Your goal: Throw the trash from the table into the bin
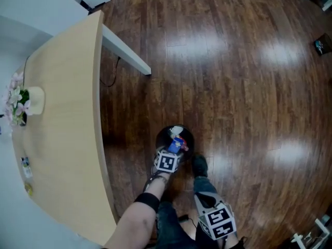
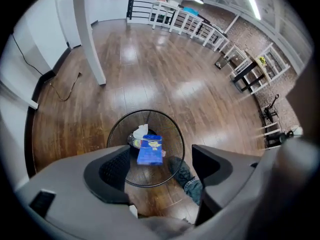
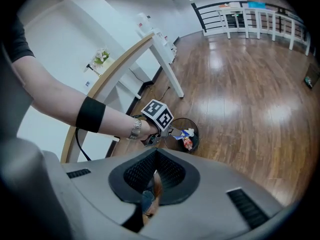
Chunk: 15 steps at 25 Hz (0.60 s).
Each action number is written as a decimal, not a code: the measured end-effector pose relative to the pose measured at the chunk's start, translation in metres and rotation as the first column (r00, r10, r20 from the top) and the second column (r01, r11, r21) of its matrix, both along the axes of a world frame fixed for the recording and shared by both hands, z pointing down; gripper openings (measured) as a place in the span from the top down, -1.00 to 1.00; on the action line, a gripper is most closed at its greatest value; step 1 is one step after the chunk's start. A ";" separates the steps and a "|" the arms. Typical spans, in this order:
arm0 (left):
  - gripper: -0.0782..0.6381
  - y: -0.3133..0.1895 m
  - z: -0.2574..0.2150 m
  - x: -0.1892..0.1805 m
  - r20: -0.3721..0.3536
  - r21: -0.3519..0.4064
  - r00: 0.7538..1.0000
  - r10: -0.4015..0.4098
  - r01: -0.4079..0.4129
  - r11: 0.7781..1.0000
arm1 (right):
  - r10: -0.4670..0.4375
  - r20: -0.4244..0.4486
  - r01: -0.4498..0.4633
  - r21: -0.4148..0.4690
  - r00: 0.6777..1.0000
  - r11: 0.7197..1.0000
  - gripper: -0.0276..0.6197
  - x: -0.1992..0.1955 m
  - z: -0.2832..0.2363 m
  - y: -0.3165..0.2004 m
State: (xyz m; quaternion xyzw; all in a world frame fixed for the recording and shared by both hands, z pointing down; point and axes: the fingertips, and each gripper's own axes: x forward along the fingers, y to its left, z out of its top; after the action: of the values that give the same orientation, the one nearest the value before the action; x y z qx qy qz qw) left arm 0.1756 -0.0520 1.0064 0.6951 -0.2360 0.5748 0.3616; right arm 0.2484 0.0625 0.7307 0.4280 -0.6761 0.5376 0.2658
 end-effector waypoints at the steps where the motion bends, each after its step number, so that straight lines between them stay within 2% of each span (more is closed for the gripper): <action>1: -0.31 0.000 0.000 0.003 -0.003 0.003 1.000 0.011 -0.011 1.000 | 0.005 0.000 -0.005 -0.004 1.000 1.000 0.89 0.002 0.001 0.000; 4: -0.36 0.001 -0.001 0.009 -0.013 0.016 0.999 0.038 -0.038 0.999 | 0.012 -0.004 -0.012 -0.009 1.000 1.000 0.89 0.006 0.003 0.001; 11: -0.33 0.006 -0.027 0.016 -0.063 0.022 0.998 0.022 -0.021 1.000 | 0.010 -0.008 -0.010 0.016 1.000 1.000 0.89 0.003 -0.006 -0.005; 12: -0.23 0.006 -0.037 0.018 -0.081 0.030 0.996 0.023 -0.020 0.999 | 0.010 -0.010 -0.009 0.023 1.000 1.000 0.89 0.002 -0.008 -0.006; 13: -0.02 0.007 -0.047 0.020 -0.100 0.037 0.995 0.023 -0.019 0.999 | 0.009 -0.013 -0.009 0.030 1.000 1.000 0.89 0.002 -0.011 -0.007; 15: 0.25 0.010 -0.073 0.023 -0.132 0.052 0.991 0.023 -0.016 0.999 | 0.012 -0.018 -0.011 0.043 1.000 0.999 0.89 0.002 -0.017 -0.009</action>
State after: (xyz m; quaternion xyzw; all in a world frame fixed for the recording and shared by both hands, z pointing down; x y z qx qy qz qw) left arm 0.1982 -0.0424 0.9336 0.7429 -0.2190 0.5248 0.3531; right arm 0.2500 0.0533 0.7137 0.4425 -0.6825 0.5206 0.2596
